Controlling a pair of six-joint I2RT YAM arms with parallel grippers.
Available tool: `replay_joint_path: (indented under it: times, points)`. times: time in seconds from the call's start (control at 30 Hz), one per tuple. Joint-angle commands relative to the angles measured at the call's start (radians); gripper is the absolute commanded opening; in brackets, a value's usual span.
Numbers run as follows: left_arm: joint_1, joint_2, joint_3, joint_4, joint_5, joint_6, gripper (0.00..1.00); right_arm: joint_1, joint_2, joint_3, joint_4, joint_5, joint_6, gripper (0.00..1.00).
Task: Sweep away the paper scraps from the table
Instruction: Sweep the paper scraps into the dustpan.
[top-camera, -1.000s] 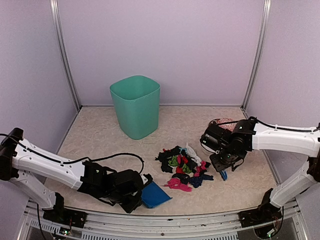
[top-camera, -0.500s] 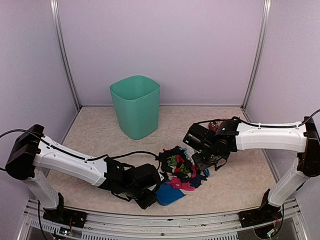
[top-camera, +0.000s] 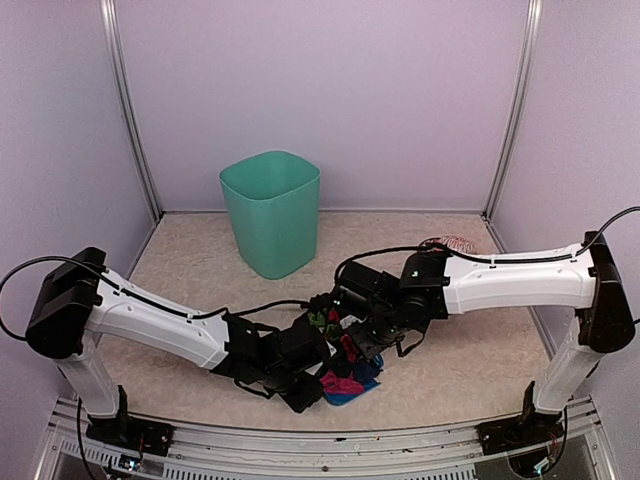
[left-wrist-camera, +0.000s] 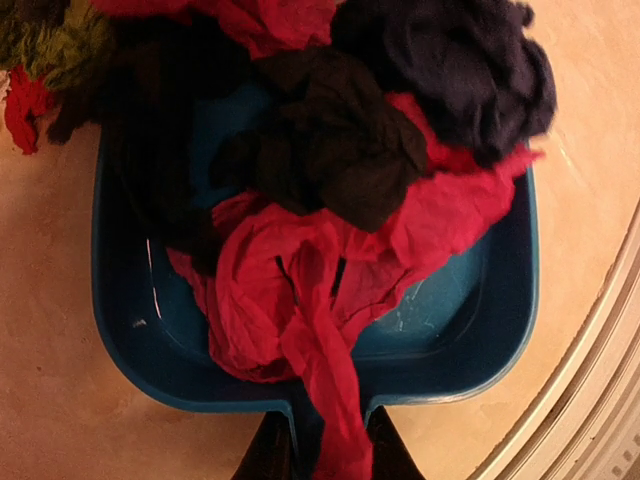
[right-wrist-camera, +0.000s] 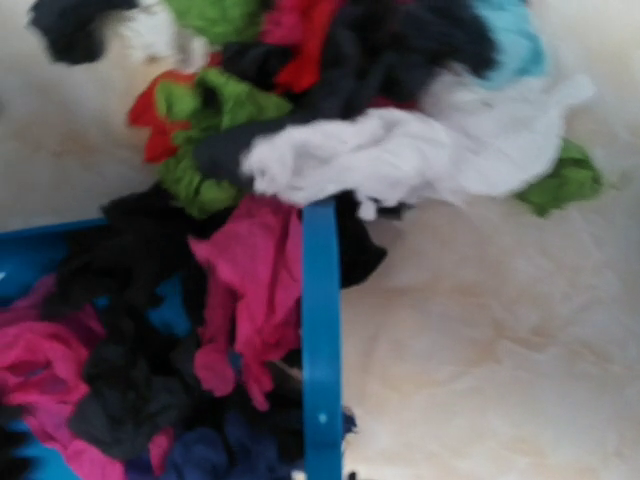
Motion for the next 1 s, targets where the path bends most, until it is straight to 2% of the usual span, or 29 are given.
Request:
replay_joint_path:
  times: [0.0,0.73,0.97]
  points:
    - [0.016,0.024,-0.009,0.016,-0.035,-0.036,0.0,0.039,0.023,0.049,-0.009,0.003,0.016,0.0]
    - [0.017,-0.092,-0.216,0.336,-0.22,-0.083,0.0,0.059,-0.072,0.059,-0.168,0.153,0.096,0.0]
    - [0.018,-0.095,-0.234,0.388,-0.256,-0.082,0.0,0.058,-0.172,-0.005,-0.198,0.223,0.165,0.0]
